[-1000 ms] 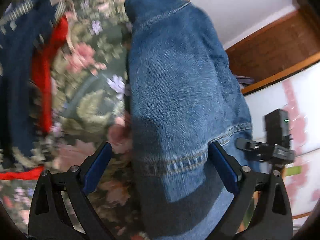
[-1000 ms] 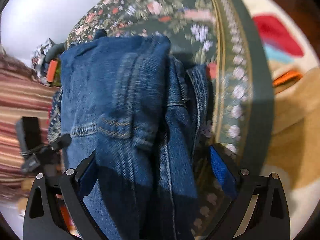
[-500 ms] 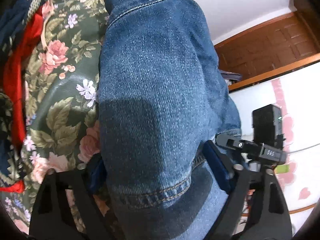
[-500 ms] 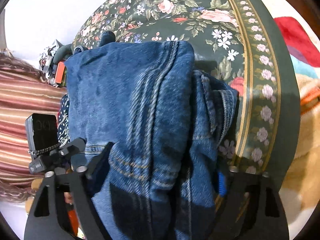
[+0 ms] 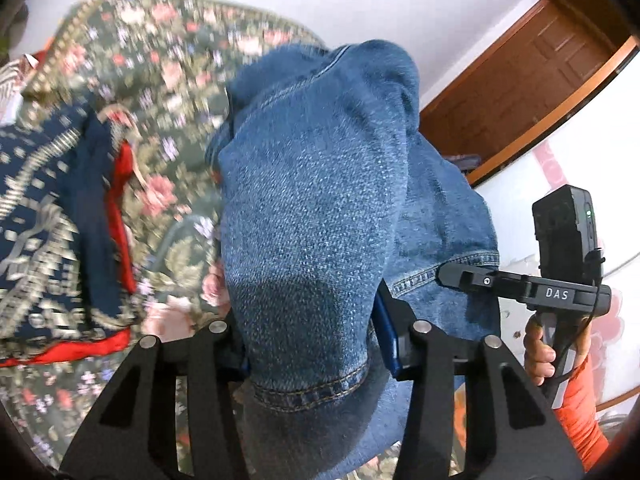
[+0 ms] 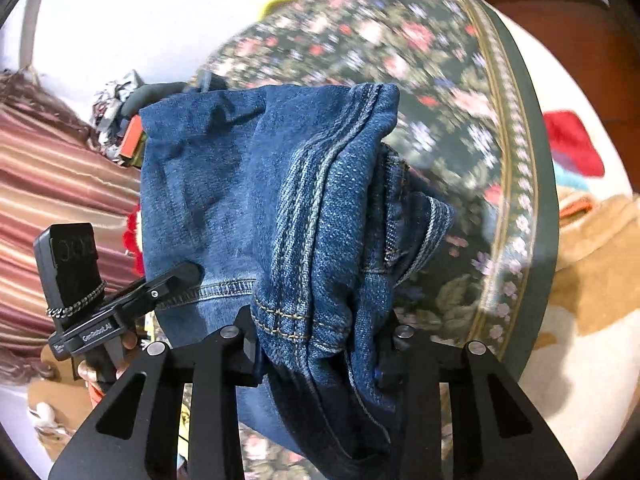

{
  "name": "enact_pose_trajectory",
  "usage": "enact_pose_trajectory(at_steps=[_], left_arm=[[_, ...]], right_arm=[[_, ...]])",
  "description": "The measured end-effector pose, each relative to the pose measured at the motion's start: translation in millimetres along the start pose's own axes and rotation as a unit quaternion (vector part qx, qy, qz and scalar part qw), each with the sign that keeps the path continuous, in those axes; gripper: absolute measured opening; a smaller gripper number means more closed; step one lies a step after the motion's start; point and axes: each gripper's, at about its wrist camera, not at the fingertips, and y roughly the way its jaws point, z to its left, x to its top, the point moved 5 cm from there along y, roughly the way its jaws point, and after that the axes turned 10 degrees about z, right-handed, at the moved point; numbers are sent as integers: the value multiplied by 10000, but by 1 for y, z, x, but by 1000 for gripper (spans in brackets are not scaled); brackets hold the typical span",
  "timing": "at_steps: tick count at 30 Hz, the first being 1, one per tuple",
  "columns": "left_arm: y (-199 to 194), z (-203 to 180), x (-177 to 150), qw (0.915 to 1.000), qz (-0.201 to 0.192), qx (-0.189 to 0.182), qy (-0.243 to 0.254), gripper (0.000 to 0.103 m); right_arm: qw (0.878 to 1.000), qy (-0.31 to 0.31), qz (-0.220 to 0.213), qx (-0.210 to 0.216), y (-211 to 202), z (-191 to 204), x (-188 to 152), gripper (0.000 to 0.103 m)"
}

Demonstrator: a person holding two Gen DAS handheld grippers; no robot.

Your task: Fold large clothes

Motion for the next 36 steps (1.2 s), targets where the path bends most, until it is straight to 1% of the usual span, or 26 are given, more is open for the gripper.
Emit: enact_pose_trajectory(at_steps=[3, 6, 11, 15, 19, 22, 23, 25, 27, 28, 30, 32, 34, 35, 36], left_arm=[[-43, 5, -1, 9995, -318, -23, 26, 47], [-88, 26, -10, 9980, -631, -41, -10, 47], [-139, 64, -5, 9943, -1055, 110, -107, 47], [-176, 102, -6, 9904, -1324, 307, -250, 47], [-199, 141, -5, 9871, -1459, 503, -425, 47], [-204, 179, 3, 9853, -1440, 723, -569, 47], [-204, 186, 3, 9848, -1439, 757, -608, 47], [-196, 212, 10, 9841, -1383, 840, -738, 47], [-186, 234, 13, 9843, -1293, 838, -862, 47], [-174, 252, 16, 9843, -1181, 805, -1032, 47], [-155, 276, 16, 9835, -1007, 813, -1261, 48], [-141, 291, 15, 9816, -975, 869, -1390, 53], [-131, 301, 14, 9811, -1012, 933, -1363, 55], [-128, 304, 13, 9810, -1022, 972, -1329, 59], [-128, 303, 11, 9809, -1017, 999, -1327, 61]], right_arm=[[9996, -250, -116, 18, -8, 31, 3, 33], [9982, -546, -233, 59, -10, 64, 10, 33], [9947, -965, -321, 153, 3, 117, 23, 33], [9919, -1183, -276, 366, 32, 153, 39, 33], [9903, -1248, -171, 585, 72, 180, 58, 33], [9894, -1305, -74, 635, 104, 196, 70, 33], [9894, -1288, -28, 665, 115, 199, 75, 33], [9903, -1205, 64, 687, 138, 201, 86, 33], [9923, -1025, 156, 679, 159, 197, 95, 33], [9936, -901, 225, 640, 174, 192, 101, 33], [9955, -714, 380, 500, 196, 184, 109, 34], [9966, -532, 541, 322, 219, 171, 111, 36], [9976, -478, 471, 163, 232, 161, 112, 39], [9977, -514, 426, 82, 234, 161, 112, 43], [9977, -556, 389, -14, 235, 160, 112, 44]])
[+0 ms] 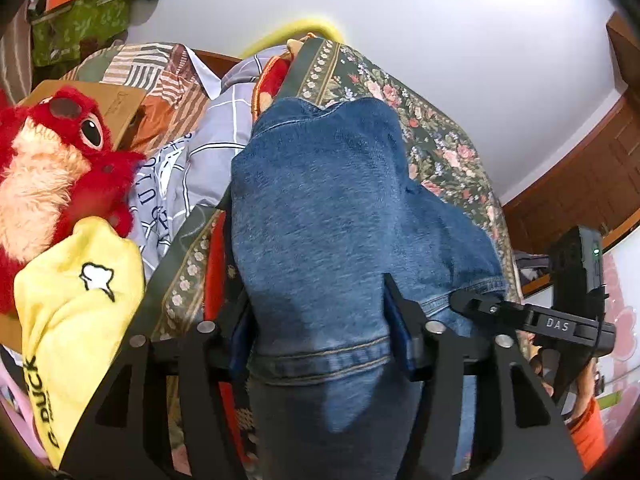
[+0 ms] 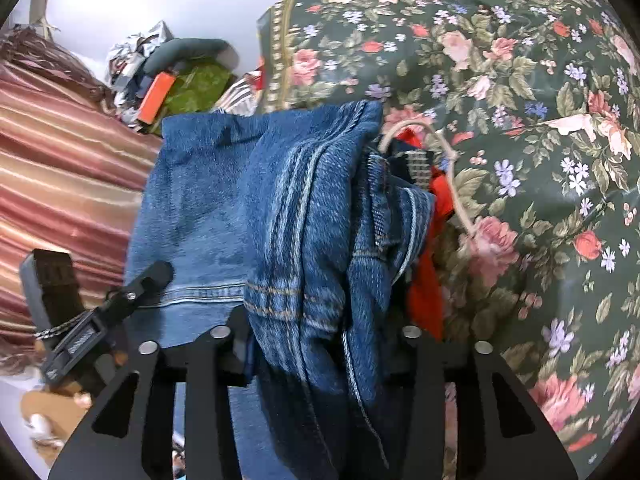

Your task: Fold large clothes

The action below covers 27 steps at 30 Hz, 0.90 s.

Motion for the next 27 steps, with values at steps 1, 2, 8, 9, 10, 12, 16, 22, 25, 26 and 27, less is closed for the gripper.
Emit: enact_pose_trajectory(at_steps=[1, 2, 8, 9, 10, 12, 16, 22, 25, 26, 27], left_arm=[[0, 0, -2, 10000, -2, 4, -18, 62], [-2, 0, -3, 10000, -1, 15, -17, 62], [-33, -22, -18, 9966, -172, 719, 363, 62], [-43, -28, -23, 9949, -234, 860, 477, 62], [-50, -32, -27, 9934, -291, 956, 555, 62], [-65, -41, -35, 9915, -386, 1053, 659, 62], [-112, -68, -56, 9883, -772, 993, 860, 62], [-200, -120, -102, 9777, -1603, 724, 1147, 62], [-242, -145, -130, 9658, -2090, 785, 1320, 62], [-253, -152, -139, 9615, -2248, 797, 1363, 62], [-265, -159, -149, 9571, -2409, 779, 1406, 62]], right_arm=[[10000, -31, -11, -90, -1, 1, -1, 47], [9997, -86, -10, -229, -3, 2, -4, 48], [9924, -424, -292, -1118, -39, 11, -22, 50], [9914, -469, -369, -1161, -46, 12, -25, 50], [9907, -519, -457, -1174, -56, 14, -31, 50], [9895, -605, -607, -1166, -73, 20, -41, 50], [9851, -873, -1052, -1040, -116, 47, -69, 50], [9665, -1463, -1901, -910, -177, 100, -122, 50], [9511, -1782, -2405, -763, -208, 126, -153, 50], [9454, -1870, -2575, -706, -220, 133, -164, 50], [9398, -1950, -2731, -651, -229, 139, -176, 50]])
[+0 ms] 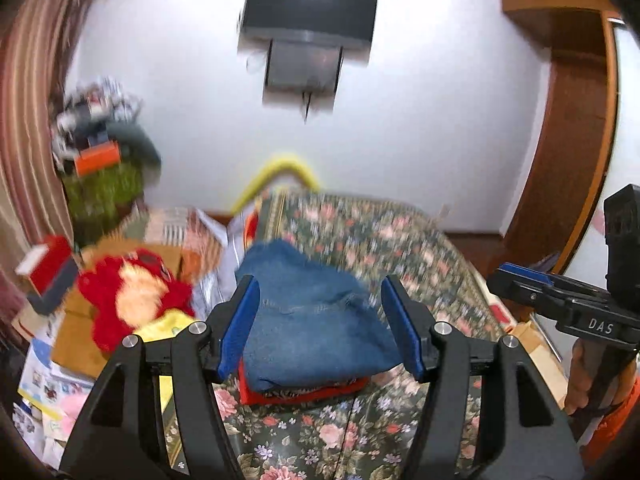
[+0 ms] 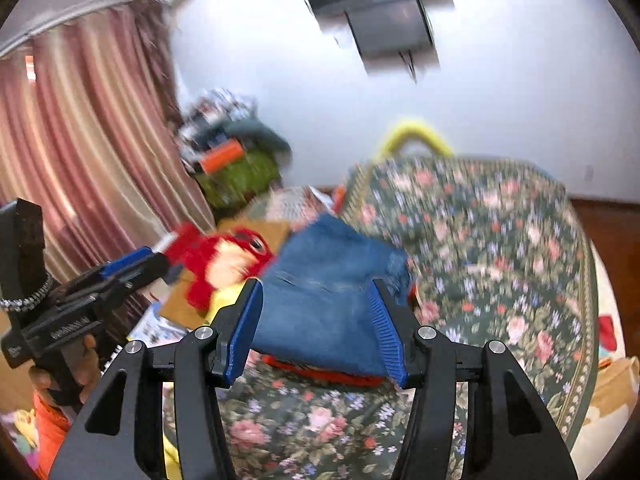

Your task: Fold large clothes

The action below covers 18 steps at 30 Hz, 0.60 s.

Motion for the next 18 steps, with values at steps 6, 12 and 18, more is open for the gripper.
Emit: enact_pose_trajectory(at_steps=[6, 12, 18], left_arm=[[-91, -35, -26, 9953, -964, 85, 81, 62], [-136, -56, -59, 9866, -1555, 481, 122, 62], [-164, -65, -83, 9779, -1953, 742, -49, 83]], right_arm=[[9954, -341, -887, 130, -73, 39, -16, 50], [9854, -521, -1619, -51, -121, 65, -47, 50], [9762, -556, -2029, -532, -137, 70, -66, 83]])
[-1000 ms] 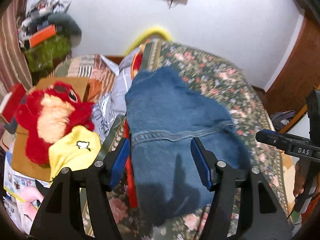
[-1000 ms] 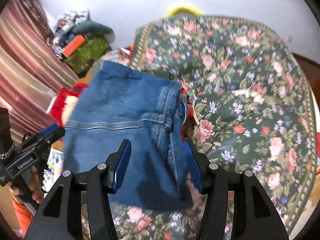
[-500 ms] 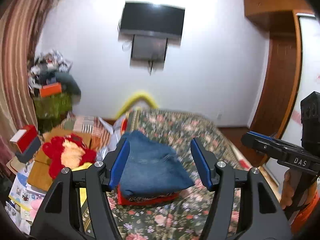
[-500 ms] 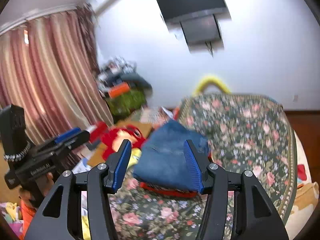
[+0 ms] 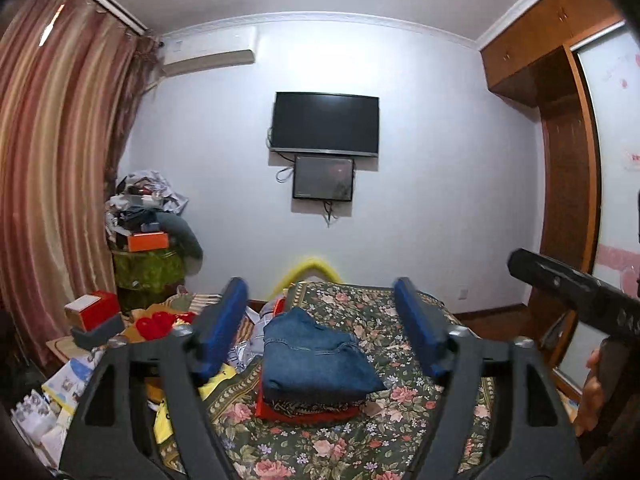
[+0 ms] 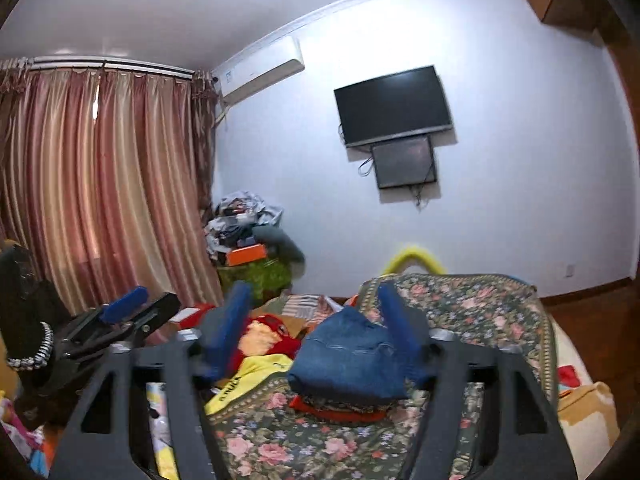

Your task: Fold large clothes

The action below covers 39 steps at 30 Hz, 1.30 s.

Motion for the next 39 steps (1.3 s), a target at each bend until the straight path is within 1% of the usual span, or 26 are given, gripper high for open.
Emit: enact_pose_trajectory(at_steps=[1, 2, 3, 5, 6, 10, 25, 39], left_arm=[[-2, 1, -1, 10000, -30, 47, -40, 88], [-1, 2, -1, 9999, -47, 114, -70, 93], [-2, 2, -2, 9998, -50, 143, -85, 95], [-7, 2, -6, 9998, -27, 163, -140, 99], [-6, 3, -7, 9997, -10, 159, -176, 99], [-9, 4, -12, 9996, 42, 187, -209, 99], [-10, -1, -23, 9995, 86, 224, -184, 100], [-4, -1, -28, 9994, 159, 245, -171, 101]], right_arm=[[9999, -18, -46, -111, -1, -1, 0, 89], [9997, -68, -90, -228, -2, -1, 0, 91], [9995, -91, -89, -285, -1, -2, 0, 93], [9992, -109, -78, -380, -2, -2, 0, 102], [9991, -118, -80, -409, -1, -2, 1, 103], [9985, -201, -32, -510, 1, -1, 1, 103], [9984, -153, 102, -535, -6, -5, -14, 103], [9981, -86, 273, -553, -5, -6, -18, 103]])
